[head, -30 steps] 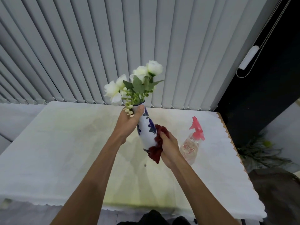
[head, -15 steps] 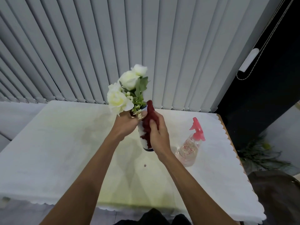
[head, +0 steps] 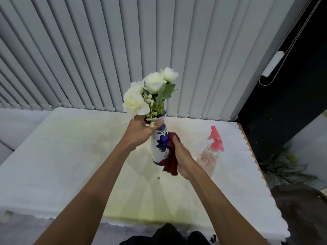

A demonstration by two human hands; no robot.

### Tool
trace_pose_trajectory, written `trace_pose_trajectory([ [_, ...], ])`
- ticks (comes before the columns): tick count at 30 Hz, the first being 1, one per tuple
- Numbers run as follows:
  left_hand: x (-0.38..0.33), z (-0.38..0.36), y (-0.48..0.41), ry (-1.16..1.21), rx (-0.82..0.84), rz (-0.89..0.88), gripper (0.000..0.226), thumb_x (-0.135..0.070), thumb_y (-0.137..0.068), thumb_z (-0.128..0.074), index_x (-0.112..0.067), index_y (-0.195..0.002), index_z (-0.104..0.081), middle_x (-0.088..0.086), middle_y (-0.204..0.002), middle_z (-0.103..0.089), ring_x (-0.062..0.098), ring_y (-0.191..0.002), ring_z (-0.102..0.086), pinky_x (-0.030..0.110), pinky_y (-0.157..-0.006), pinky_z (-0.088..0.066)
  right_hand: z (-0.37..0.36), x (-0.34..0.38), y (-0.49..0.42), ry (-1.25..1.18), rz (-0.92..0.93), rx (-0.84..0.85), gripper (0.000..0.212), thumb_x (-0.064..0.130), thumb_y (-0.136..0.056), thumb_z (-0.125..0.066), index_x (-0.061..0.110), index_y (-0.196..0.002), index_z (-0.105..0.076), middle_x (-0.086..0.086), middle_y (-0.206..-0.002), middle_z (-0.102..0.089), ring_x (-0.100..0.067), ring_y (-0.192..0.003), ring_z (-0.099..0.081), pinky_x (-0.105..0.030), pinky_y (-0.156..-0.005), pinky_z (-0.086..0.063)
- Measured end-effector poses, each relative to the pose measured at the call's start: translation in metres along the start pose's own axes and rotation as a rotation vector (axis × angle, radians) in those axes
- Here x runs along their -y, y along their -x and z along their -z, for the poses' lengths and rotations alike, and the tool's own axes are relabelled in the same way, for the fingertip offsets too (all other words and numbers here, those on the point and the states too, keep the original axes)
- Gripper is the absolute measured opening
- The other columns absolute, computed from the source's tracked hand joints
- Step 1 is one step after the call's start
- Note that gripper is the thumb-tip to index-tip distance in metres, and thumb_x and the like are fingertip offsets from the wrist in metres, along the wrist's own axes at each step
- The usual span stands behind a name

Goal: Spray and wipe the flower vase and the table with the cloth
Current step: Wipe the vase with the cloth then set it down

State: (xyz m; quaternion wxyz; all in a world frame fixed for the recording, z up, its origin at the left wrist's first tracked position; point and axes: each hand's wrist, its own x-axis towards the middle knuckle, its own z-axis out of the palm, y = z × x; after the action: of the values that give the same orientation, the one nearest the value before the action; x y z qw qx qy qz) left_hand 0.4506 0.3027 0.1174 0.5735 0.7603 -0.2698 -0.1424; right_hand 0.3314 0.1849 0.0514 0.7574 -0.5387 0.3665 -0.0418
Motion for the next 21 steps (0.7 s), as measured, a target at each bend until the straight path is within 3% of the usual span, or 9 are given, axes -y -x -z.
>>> trace_pose_trajectory([
  [3, 0.002, 0.002, -0.002, 0.115, -0.003, 0.044, 0.027, -0.035, -0.086, -0.075, -0.032, -0.113, -0.071, -0.005, -0.107, -0.078, 0.018, -0.103, -0.072, 0.053, -0.093, -0.058, 0.007, -0.005, -0.005, -0.250, -0.172, 0.028, 0.043, 0.045, -0.102, -0.062, 0.012, -0.127, -0.073, -0.016, -0.116, -0.080, -0.040, -0.106, -0.076, -0.057, -0.094, -0.059],
  [6, 0.009, -0.002, 0.001, 0.222, -0.071, 0.105, 0.033, -0.037, -0.090, -0.071, -0.023, -0.119, -0.067, -0.001, -0.110, -0.077, 0.020, -0.106, -0.071, 0.050, -0.099, -0.055, 0.006, 0.002, -0.006, -0.322, -0.136, -0.048, 0.029, 0.026, -0.103, -0.063, 0.004, -0.119, -0.072, -0.026, -0.113, -0.078, -0.051, -0.098, -0.074, -0.075, -0.083, -0.056],
  [8, 0.012, -0.008, 0.004, 0.179, -0.160, 0.132, 0.048, -0.051, -0.087, -0.068, -0.023, -0.126, -0.061, -0.008, -0.113, -0.073, 0.016, -0.108, -0.068, 0.038, -0.098, -0.054, 0.006, 0.003, -0.008, -0.266, -0.052, -0.143, 0.017, 0.011, -0.102, -0.060, 0.001, -0.110, -0.071, -0.025, -0.108, -0.075, -0.044, -0.085, -0.077, -0.066, -0.070, -0.063],
  [10, 0.014, -0.009, 0.008, 0.050, -0.268, 0.170, 0.056, -0.066, -0.082, -0.063, -0.028, -0.123, -0.057, -0.020, -0.104, -0.068, 0.013, -0.105, -0.064, 0.029, -0.088, -0.051, 0.003, 0.004, -0.005, -0.114, 0.035, -0.218, 0.011, 0.006, -0.099, -0.060, 0.005, -0.100, -0.071, -0.020, -0.098, -0.074, -0.031, -0.065, -0.076, -0.050, -0.057, -0.066],
  [12, 0.017, -0.004, 0.008, 0.017, -0.280, 0.228, 0.057, -0.069, -0.079, -0.062, -0.028, -0.119, -0.059, -0.012, -0.104, -0.070, 0.018, -0.105, -0.065, 0.036, -0.087, -0.057, 0.001, 0.004, 0.000, 0.052, 0.085, -0.259, 0.012, 0.010, -0.099, -0.060, 0.010, -0.102, -0.071, -0.017, -0.099, -0.076, -0.034, -0.074, -0.077, -0.050, -0.065, -0.067],
  [15, 0.020, 0.006, 0.005, 0.152, -0.249, 0.249, 0.037, -0.054, -0.080, -0.071, -0.034, -0.111, -0.063, -0.001, -0.114, -0.071, 0.024, -0.109, -0.067, 0.047, -0.085, -0.062, -0.005, 0.008, 0.007, 0.309, 0.210, -0.283, 0.023, 0.014, -0.100, -0.056, 0.016, -0.116, -0.071, -0.011, -0.110, -0.076, -0.036, -0.098, -0.073, -0.047, -0.086, -0.063],
  [18, 0.021, 0.004, 0.008, 0.192, -0.200, 0.187, 0.030, -0.041, -0.083, -0.073, -0.034, -0.111, -0.067, -0.002, -0.113, -0.074, 0.023, -0.108, -0.069, 0.046, -0.087, -0.061, -0.027, 0.026, 0.017, 0.423, 0.441, -0.197, 0.027, 0.020, -0.102, -0.055, 0.025, -0.125, -0.070, 0.001, -0.119, -0.075, -0.022, -0.106, -0.068, -0.035, -0.090, -0.057],
  [21, 0.024, -0.003, 0.012, 0.210, -0.112, 0.153, 0.036, -0.032, -0.086, -0.071, -0.027, -0.121, -0.066, 0.003, -0.111, -0.076, 0.020, -0.098, -0.074, 0.045, -0.081, -0.063, -0.049, 0.044, 0.023, 0.289, 0.572, -0.052, 0.028, 0.032, -0.103, -0.053, 0.040, -0.124, -0.068, 0.014, -0.120, -0.074, -0.004, -0.107, -0.069, -0.017, -0.083, -0.053],
])
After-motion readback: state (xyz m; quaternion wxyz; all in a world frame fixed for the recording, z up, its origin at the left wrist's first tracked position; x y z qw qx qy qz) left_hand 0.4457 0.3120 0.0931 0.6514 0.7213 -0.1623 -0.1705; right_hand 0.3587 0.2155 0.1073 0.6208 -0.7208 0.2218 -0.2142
